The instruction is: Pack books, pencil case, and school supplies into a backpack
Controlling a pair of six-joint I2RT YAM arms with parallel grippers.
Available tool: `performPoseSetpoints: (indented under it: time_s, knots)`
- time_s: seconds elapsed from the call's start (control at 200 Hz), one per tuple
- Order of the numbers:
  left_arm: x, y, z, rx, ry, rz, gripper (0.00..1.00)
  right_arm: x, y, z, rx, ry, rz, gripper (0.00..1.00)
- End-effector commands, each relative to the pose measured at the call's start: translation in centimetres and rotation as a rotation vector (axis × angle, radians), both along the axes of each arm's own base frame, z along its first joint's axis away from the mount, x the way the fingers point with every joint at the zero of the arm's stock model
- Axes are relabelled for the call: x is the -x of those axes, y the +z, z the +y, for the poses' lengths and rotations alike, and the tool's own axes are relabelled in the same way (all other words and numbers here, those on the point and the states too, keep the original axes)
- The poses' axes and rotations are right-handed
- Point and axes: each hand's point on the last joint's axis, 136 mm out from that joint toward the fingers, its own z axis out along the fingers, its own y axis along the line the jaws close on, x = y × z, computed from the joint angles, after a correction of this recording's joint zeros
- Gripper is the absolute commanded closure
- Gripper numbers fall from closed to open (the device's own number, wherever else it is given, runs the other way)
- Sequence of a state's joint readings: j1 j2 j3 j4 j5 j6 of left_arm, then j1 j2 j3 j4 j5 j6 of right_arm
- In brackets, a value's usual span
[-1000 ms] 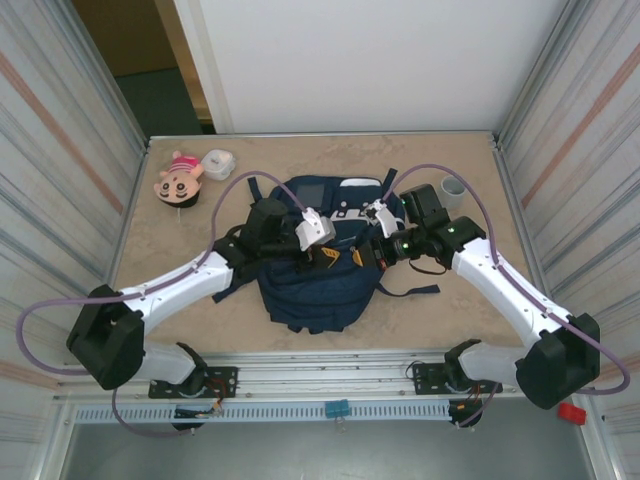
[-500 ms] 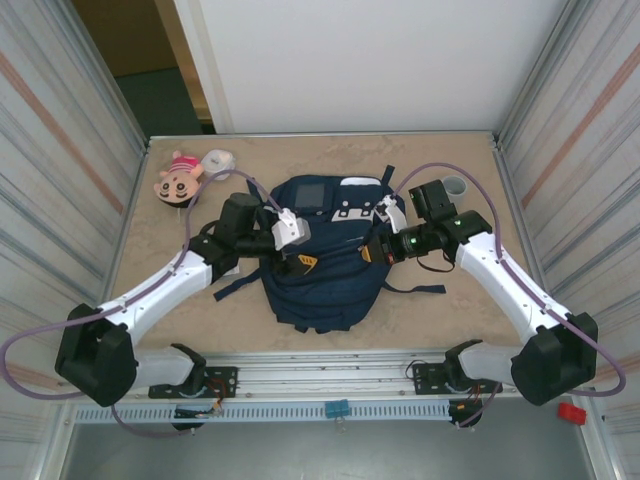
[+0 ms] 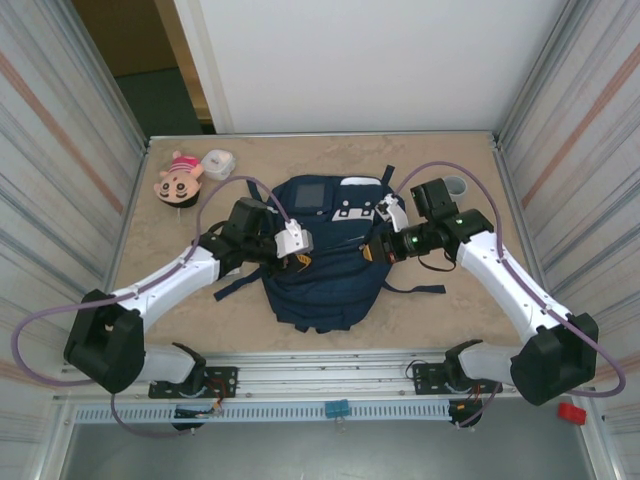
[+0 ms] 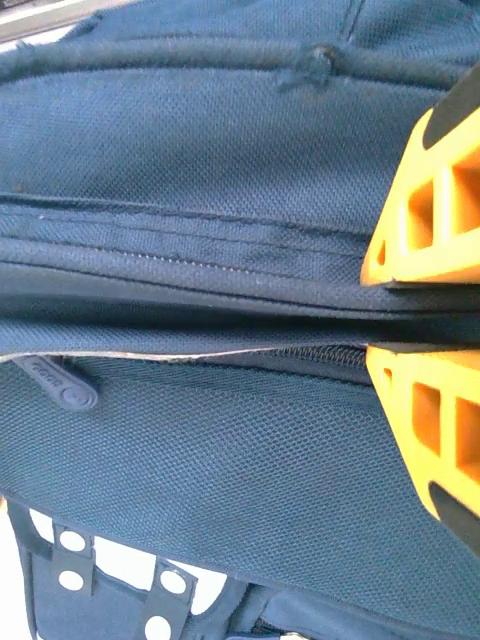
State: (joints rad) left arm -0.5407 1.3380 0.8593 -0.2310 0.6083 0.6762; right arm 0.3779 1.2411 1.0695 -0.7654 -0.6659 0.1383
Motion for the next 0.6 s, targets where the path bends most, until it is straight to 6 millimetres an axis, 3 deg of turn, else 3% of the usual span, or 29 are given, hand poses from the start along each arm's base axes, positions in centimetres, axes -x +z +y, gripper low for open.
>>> performPoseSetpoints:
  time_s: [0.0,0.17,0.321,0.461,0.596]
  knots:
    - [-0.1,1.0,0.7,0.014,0.051,-0.014,0.91,-1.8,0.9,-1.2,0.045,-0.056,-0.039,1.00]
    - [0.3,2.8,0.3,0.036,0.155,0.004,0.98,-4.8,-0.3,-1.8,0.108,-0.129,-0.024,1.00]
    - [-0.7,4.2,-0.3,0.058,0.287,0.022,1.00,-6.5,0.3,-0.6,0.080,-0.111,-0.028,1.00]
    - [-2.9,5.3,-0.2,0.097,0.430,0.043,1.00,-5.9,1.2,0.5,0.050,-0.069,-0.041,1.00]
    - [-4.3,6.3,-0.7,0.125,0.474,0.047,1.00,-4.0,1.2,1.1,0.053,-0.028,-0.018,1.00]
